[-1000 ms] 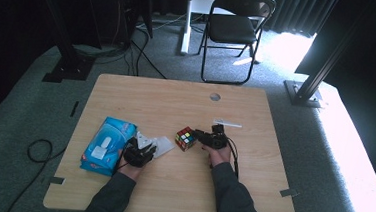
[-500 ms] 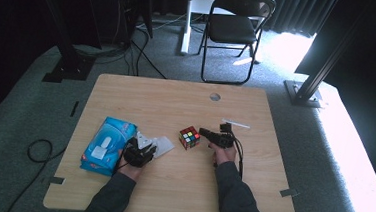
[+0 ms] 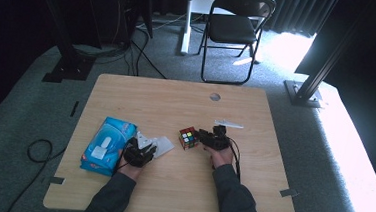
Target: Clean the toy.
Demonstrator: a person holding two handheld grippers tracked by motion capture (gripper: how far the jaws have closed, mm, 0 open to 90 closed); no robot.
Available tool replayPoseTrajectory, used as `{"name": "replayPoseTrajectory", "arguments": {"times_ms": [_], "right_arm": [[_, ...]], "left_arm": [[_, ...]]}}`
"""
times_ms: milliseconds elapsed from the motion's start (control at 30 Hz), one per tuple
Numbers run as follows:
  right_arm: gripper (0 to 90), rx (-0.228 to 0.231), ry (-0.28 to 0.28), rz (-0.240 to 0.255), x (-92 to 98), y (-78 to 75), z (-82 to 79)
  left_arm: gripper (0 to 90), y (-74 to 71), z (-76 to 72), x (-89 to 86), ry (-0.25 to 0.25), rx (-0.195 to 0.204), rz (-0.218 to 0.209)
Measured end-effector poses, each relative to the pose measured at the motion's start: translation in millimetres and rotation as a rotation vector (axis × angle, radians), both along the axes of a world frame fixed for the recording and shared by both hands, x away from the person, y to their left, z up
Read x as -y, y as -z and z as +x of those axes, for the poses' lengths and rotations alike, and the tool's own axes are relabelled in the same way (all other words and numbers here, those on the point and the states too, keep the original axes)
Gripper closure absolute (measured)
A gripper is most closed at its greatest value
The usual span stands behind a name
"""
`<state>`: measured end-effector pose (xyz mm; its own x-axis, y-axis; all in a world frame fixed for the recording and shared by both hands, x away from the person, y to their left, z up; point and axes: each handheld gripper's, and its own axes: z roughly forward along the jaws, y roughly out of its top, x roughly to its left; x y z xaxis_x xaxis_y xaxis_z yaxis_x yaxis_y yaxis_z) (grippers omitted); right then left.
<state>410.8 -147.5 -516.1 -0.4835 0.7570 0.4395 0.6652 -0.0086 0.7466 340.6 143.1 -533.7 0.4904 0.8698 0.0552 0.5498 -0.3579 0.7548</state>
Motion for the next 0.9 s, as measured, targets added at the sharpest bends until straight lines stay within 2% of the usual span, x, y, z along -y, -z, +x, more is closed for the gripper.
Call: {"name": "replayPoseTrajectory", "arguments": {"times_ms": [67, 200, 233, 367, 467, 567, 667, 700, 733, 767, 833, 900], "right_arm": [[62.3, -0.005, -0.008, -0.001, -2.0, 1.1, 0.2], [67.4, -0.042, 0.008, 0.035, 0.1, 3.9, 3.2], [67.7, -0.056, 0.006, 0.056, 1.0, 4.8, 4.0], [67.9, -0.08, 0.014, 0.084, 2.7, 6.0, 5.4], [67.9, -0.111, 0.026, 0.136, 8.1, 8.6, 7.9], [68.9, -0.164, 0.049, 0.22, 18.4, 13.0, 11.5], [71.1, -0.181, 0.087, 0.256, 28.4, 14.6, 11.8], [72.0, -0.182, 0.099, 0.254, 31.1, 14.7, 11.3], [83.0, -0.185, 0.113, 0.235, 33.4, 15.3, 10.8], [82.2, -0.188, 0.128, 0.195, 34.2, 16.6, 9.8], [81.0, -0.198, 0.129, 0.179, 35.6, 23.0, 7.1], [73.6, -0.18, 0.121, 0.149, 35.0, 22.7, 5.0]], "left_arm": [[73.9, 0.0, 0.2, -0.1, 0.0, -0.001, 0.001], [73.9, 0.0, -0.1, 0.3, 0.001, -0.001, 0.004], [73.9, 0.1, -0.2, 0.4, 0.001, 0.0, 0.002], [73.9, 0.0, -0.4, 0.4, 0.002, 0.0, 0.001], [73.9, 0.0, -0.4, 0.3, 0.002, -0.001, 0.002], [73.9, -0.1, -0.4, 0.2, 0.002, 0.0, 0.002], [73.9, 0.2, -0.3, 0.5, 0.001, 0.0, 0.001], [73.9, 0.1, -0.4, 0.6, 0.001, 0.0, 0.001], [73.9, -0.1, -0.4, 0.6, 0.002, -0.001, 0.002], [73.8, 0.0, -0.3, 0.7, 0.001, 0.0, 0.002], [73.8, -0.2, -0.2, 0.4, 0.0, -0.001, 0.001], [73.8, -0.2, -0.2, 0.5, 0.0, -0.001, 0.001]]}}
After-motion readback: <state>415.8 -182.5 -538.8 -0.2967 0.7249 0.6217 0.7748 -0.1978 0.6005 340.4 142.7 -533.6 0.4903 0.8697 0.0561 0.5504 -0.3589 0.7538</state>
